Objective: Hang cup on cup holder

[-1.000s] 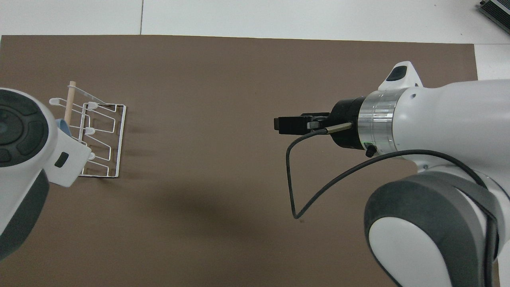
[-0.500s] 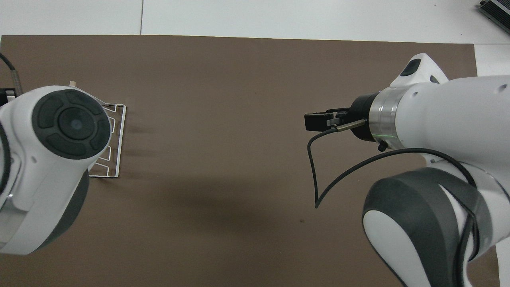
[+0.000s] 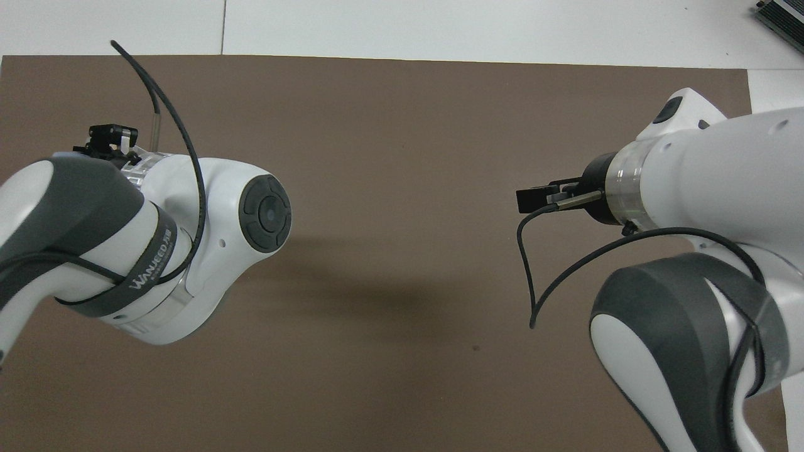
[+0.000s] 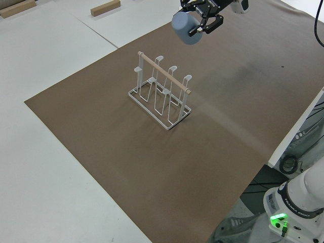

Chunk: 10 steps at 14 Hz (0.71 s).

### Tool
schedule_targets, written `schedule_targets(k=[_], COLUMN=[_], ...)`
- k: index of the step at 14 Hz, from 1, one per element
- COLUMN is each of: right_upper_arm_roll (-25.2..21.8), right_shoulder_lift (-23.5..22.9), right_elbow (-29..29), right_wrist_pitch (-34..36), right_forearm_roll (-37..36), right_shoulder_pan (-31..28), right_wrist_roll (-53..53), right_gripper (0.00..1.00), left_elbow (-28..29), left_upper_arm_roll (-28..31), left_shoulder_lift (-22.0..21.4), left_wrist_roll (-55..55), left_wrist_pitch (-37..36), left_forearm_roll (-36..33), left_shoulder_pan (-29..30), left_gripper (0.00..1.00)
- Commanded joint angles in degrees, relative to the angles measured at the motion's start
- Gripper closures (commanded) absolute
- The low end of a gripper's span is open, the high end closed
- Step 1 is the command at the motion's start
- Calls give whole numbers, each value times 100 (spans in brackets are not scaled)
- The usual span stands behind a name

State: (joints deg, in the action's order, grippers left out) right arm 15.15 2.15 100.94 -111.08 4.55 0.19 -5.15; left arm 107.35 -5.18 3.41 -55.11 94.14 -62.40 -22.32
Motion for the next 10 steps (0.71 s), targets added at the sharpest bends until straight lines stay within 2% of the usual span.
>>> schedule_targets(k=[1, 6, 10], right_upper_arm_roll=[59, 50, 41], right_shoulder_lift=[31, 14, 13], right_elbow=[4, -171, -374], right_wrist_pitch=[236, 727, 1281], right_forearm_roll=[-225, -595, -604], right_shoulder_pan=[-212, -247, -422], right_wrist_roll=[-12, 6, 6], right_gripper=[0, 0, 0], left_elbow=[558, 936, 1174], left_upper_arm_roll=[70, 79, 79], left_shoulder_lift=[-297, -314, -324], left_wrist_roll=[-78, -61, -8], left_wrist_pitch=[753, 1746, 1907], left_forearm_roll=[-352, -887, -1178], left_shoulder_pan=[156, 543, 641], left_gripper=[100, 100, 100])
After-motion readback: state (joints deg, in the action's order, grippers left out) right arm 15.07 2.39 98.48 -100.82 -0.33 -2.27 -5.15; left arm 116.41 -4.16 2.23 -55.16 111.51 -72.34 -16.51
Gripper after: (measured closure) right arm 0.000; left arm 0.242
